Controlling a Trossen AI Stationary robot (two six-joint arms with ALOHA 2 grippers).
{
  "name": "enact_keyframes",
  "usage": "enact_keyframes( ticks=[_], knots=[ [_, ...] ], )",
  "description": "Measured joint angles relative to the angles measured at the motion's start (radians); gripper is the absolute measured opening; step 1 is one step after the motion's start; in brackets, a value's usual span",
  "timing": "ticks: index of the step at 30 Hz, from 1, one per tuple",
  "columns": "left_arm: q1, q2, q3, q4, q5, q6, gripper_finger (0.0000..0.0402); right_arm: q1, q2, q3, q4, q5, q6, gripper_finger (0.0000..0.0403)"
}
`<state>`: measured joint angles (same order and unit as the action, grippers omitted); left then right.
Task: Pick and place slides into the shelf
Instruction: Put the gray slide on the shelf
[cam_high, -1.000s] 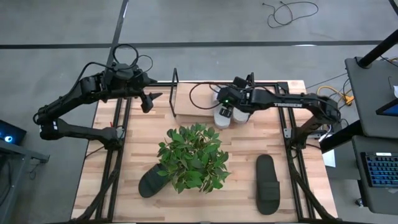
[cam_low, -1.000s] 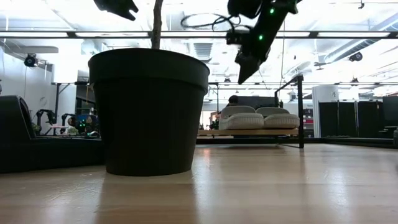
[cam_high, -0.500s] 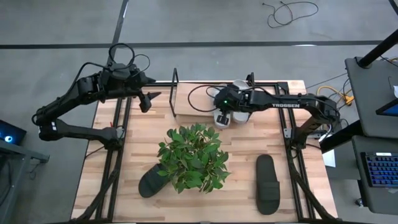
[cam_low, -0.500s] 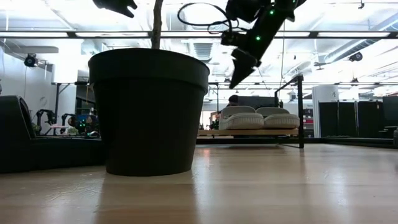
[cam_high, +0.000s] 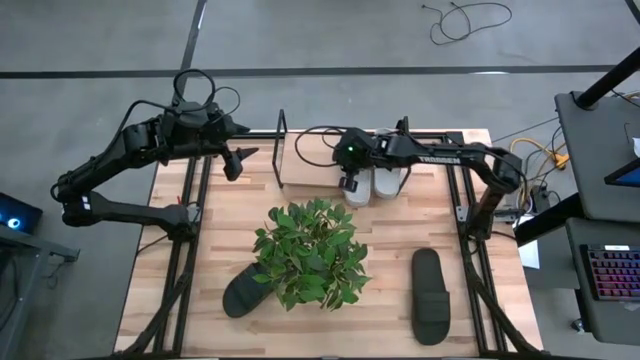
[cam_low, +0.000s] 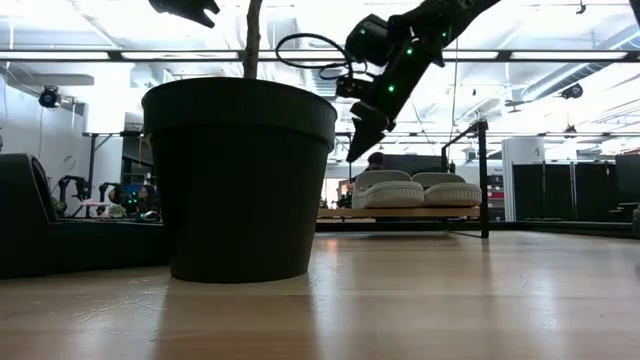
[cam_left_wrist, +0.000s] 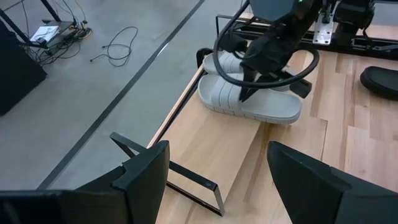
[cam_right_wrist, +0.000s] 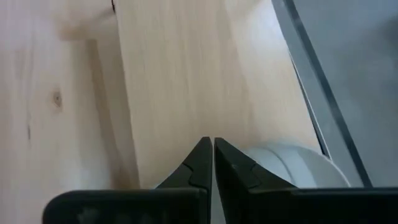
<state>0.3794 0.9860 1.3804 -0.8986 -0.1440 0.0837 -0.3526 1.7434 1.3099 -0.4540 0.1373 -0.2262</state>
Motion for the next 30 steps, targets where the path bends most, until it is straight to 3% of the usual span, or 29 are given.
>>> enact_keyframes(
  ticks=[13, 20, 30],
  knots=[
    [0.0, 0.002, 0.0, -0.001, 0.0, 0.0, 0.0255, -0.008, 0.13, 0.092, -0.072, -0.006, -0.045, 0.0008],
    [0.0, 0.003, 0.0, -0.002, 0.0, 0.0, 0.0255, -0.019, 0.136, 0.093, -0.093, 0.066, -0.083, 0.0008],
    [0.0, 0.001, 0.0, -0.002, 0.0, 0.0, 0.0255, -0.038, 0.134, 0.093, -0.099, 0.066, -0.115, 0.0008]
  ],
)
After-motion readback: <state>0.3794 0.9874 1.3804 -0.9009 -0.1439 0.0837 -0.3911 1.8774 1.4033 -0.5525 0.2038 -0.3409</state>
